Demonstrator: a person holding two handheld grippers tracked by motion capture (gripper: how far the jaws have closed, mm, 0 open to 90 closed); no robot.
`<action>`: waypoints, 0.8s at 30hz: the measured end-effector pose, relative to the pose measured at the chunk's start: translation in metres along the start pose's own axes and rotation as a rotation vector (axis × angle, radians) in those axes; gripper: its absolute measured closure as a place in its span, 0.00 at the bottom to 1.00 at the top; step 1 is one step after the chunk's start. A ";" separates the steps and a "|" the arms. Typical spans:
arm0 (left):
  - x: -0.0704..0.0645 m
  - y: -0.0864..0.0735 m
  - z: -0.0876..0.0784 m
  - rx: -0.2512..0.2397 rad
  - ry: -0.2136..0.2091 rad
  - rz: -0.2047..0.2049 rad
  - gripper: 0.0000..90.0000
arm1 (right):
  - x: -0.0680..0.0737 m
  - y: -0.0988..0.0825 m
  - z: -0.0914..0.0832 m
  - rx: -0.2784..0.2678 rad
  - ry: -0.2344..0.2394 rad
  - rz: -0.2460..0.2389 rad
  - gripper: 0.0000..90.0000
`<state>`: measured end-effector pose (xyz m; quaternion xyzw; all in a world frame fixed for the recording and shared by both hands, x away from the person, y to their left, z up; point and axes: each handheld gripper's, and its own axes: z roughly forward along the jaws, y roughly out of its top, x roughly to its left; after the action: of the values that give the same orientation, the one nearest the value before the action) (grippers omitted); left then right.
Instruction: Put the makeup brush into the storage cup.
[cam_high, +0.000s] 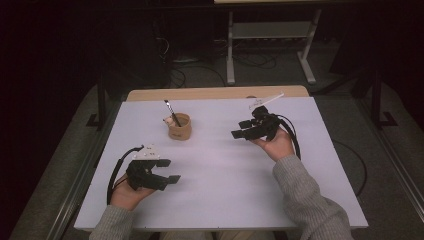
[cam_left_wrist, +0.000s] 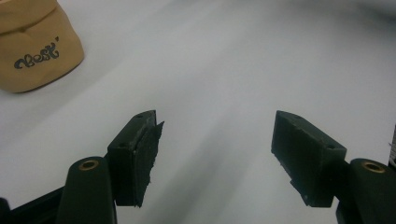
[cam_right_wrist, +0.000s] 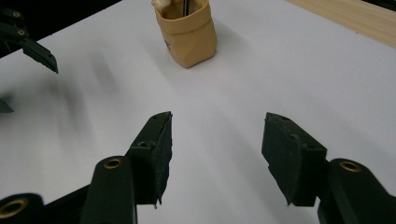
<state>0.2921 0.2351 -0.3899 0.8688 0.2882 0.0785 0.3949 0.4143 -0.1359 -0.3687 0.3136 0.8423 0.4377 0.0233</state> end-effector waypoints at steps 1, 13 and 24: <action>0.000 0.000 0.000 0.000 0.000 -0.001 0.35 | 0.000 -0.001 -0.001 -0.004 0.003 -0.002 0.46; 0.001 0.000 -0.003 -0.001 0.009 0.016 0.35 | 0.001 -0.013 -0.006 -0.003 -0.005 0.002 0.45; 0.000 0.001 -0.001 -0.013 0.007 0.005 0.35 | 0.003 -0.024 -0.013 0.008 -0.006 0.000 0.44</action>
<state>0.2922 0.2352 -0.3887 0.8666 0.2869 0.0846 0.3994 0.3953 -0.1533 -0.3784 0.3152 0.8439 0.4335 0.0248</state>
